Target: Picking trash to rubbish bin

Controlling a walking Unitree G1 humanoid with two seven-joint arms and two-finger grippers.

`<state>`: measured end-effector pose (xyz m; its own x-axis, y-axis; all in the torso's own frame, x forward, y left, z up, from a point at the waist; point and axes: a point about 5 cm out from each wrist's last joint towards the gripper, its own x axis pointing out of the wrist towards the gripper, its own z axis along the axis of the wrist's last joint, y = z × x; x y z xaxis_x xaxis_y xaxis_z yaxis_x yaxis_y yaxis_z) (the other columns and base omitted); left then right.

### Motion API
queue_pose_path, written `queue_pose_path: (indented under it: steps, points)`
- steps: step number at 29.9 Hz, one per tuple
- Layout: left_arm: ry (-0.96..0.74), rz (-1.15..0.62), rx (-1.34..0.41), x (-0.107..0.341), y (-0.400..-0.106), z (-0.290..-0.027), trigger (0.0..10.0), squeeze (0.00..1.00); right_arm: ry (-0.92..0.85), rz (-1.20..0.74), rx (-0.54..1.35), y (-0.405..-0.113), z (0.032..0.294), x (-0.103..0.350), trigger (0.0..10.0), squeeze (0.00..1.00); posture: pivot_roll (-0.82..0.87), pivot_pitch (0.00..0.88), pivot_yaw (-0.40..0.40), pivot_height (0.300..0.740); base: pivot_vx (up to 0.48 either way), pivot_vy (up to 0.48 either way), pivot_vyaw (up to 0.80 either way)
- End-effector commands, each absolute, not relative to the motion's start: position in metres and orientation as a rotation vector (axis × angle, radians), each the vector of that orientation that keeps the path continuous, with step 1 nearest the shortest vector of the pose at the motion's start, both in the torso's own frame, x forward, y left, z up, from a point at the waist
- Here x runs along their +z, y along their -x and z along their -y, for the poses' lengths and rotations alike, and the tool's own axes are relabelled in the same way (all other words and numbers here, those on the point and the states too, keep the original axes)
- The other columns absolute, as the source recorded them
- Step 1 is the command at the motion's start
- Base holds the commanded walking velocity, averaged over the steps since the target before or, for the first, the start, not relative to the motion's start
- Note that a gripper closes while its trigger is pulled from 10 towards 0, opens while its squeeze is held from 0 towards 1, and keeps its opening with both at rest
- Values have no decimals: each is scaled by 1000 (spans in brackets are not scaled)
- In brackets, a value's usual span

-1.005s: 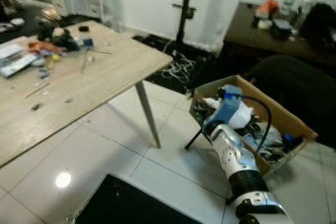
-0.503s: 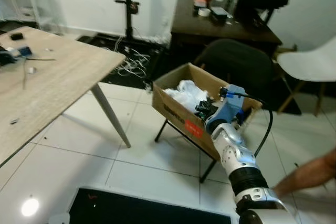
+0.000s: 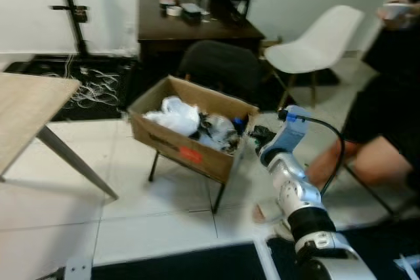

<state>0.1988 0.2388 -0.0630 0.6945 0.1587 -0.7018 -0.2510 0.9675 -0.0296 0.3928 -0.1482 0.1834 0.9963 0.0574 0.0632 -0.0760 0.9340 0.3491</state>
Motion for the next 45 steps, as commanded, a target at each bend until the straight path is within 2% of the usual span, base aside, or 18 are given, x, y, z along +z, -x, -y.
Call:
queue_pose_path:
  steps: [1, 5, 30, 45]
  points:
    - [128, -792, 220, -67, -193, -236, 10000, 0, -350, 42, 57, -392, 151, 179, 10000, 0, -96, 172, 20, 740, 0, 0, -800]
    - [122, -796, 212, -68, -192, -235, 10000, 0, -354, 64, 55, -391, 152, 181, 10000, 0, -100, 175, 19, 740, 0, 0, -800]
    - [102, -803, 188, -69, -190, -232, 10000, 0, -314, 118, 63, -391, 150, 187, 10000, 0, -106, 173, 17, 740, 286, 0, 0]
    - [93, -815, 189, -71, -186, -235, 10000, 0, -295, 186, 332, -380, 115, 193, 10000, 0, -105, 177, 21, 740, 332, 0, 0]
